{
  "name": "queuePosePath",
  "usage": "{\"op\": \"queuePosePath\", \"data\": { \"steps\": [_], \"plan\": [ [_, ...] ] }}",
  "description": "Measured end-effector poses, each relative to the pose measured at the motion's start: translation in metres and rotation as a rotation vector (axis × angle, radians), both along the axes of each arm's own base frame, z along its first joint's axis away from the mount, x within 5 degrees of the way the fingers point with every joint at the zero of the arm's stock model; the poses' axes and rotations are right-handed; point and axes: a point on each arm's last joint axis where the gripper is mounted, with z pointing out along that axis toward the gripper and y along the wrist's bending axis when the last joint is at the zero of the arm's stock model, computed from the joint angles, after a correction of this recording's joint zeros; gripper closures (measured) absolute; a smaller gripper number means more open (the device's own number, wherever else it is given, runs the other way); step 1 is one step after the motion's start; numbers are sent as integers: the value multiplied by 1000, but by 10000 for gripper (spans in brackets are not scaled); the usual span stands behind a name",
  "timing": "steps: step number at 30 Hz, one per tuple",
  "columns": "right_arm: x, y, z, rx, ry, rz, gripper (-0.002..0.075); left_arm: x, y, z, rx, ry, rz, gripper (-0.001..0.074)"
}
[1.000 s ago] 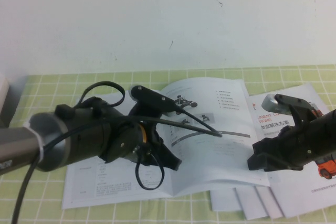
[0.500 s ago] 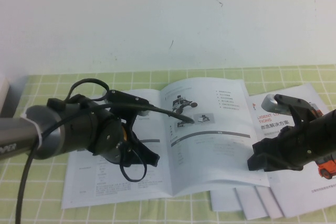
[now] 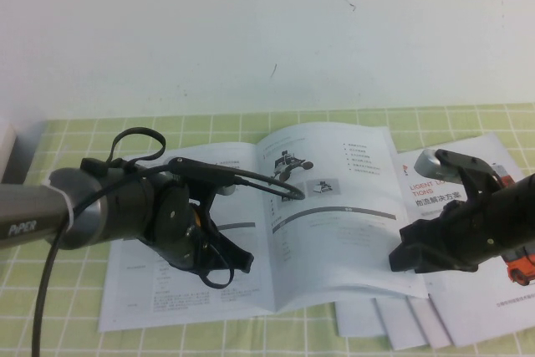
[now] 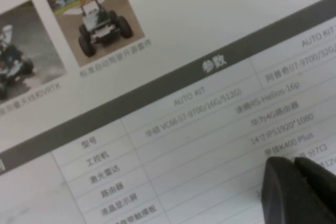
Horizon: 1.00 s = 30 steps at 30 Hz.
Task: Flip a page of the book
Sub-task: Open the closed book
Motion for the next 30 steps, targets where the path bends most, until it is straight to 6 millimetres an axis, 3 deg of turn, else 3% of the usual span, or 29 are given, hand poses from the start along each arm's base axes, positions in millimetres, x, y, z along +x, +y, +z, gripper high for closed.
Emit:
{"op": "queuePosePath", "data": {
  "steps": [11, 16, 24, 30],
  "plan": [
    [6, 12, 11, 156, -98, 15, 405, 0, 0, 0, -6, 0, -9, 737],
    [7, 10, 11, 133, -121, 38, 462, 0, 0, 0, -5, 0, -15, 737],
    [15, 2, 36, -60, -167, 206, 686, 0, 0, 0, -7, 0, -15, 737],
    [8, 1, 34, -355, -102, 287, 719, 0, -2, 0, -27, 0, -4, 737]
  ]
}}
